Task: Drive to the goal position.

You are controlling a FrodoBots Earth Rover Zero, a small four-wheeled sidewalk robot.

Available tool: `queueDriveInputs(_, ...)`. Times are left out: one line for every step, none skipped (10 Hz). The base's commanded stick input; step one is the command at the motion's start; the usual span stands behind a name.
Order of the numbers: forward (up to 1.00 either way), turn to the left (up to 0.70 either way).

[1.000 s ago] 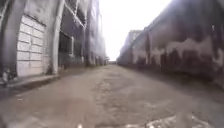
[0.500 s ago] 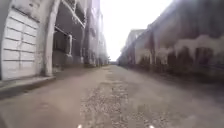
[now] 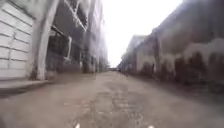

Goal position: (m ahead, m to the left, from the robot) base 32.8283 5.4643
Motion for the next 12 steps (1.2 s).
queueDriveInputs(1.0,0.02)
queueDriveInputs(1.0,0.02)
queueDriveInputs(1.0,0.02)
queueDriveInputs(1.0,0.02)
queueDriveInputs(1.0,0.02)
queueDriveInputs(1.0,0.02)
queueDriveInputs(1.0,0.02)
queueDriveInputs(1.0,0.02)
queueDriveInputs(1.0,0.02)
queueDriveInputs(1.0,0.02)
queueDriveInputs(1.0,0.02)
queueDriveInputs(1.0,0.02)
